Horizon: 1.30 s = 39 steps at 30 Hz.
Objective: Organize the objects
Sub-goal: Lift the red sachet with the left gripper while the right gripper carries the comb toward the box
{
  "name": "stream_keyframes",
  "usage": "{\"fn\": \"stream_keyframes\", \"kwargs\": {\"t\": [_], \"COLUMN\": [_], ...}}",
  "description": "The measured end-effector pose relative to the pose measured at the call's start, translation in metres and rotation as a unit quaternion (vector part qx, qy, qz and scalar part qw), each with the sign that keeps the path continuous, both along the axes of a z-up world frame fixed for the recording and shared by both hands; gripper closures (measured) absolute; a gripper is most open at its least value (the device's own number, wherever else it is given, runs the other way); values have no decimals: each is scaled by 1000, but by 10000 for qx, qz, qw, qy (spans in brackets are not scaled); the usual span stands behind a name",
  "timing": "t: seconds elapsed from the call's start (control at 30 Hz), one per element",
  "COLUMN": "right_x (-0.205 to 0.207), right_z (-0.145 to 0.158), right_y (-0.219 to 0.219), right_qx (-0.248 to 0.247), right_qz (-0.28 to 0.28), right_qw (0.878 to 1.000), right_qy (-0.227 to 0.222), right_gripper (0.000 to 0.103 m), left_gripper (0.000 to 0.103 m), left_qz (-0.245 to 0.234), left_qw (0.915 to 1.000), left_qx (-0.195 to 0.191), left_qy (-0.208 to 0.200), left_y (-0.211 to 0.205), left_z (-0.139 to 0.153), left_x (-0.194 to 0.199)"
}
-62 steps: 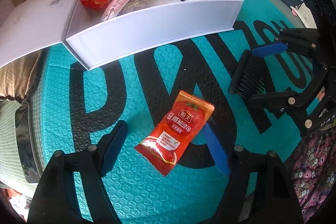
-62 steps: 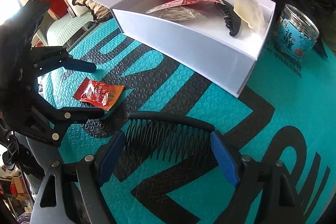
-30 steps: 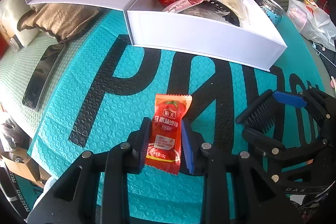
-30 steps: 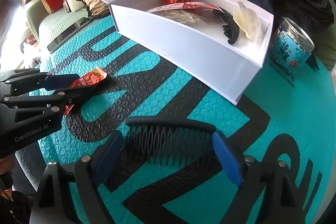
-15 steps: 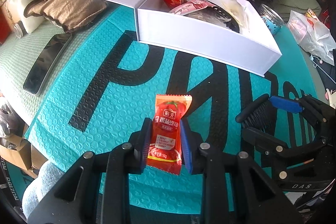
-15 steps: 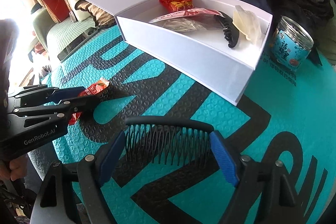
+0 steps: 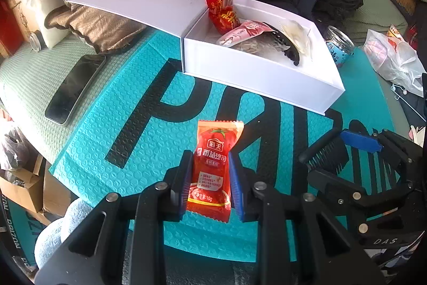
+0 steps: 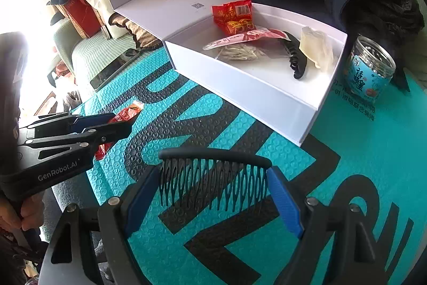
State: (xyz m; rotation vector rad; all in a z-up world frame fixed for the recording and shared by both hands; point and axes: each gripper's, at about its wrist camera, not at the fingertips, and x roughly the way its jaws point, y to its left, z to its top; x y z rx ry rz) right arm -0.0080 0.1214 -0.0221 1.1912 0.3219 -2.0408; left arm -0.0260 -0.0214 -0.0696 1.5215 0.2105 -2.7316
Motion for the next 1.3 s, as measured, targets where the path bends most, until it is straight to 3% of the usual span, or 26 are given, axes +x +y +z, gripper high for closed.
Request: {"fn": "stream_keyframes", "kwargs": {"t": [0.43,0.83,1.3], "right_x": [2,-13,-60], "right_z": [41,78,91], "right_y": [7,6,7], "right_qx": [-364,-596,-757], "right_qz": [107,261,147], "right_qw": [9989,9956,9930], "right_qy": [289,674,890], "right_gripper": [20,20,20], "left_gripper": [78,78,78], "left_qz": [10,-73,-306], "left_qw": [9993,9975,9969], "left_qx": [-22,-47,-20], "left_qy": [362,706,726], "left_y": [9,15,34], "left_z": [48,95,103], "left_x": [1,-24,-85]}}
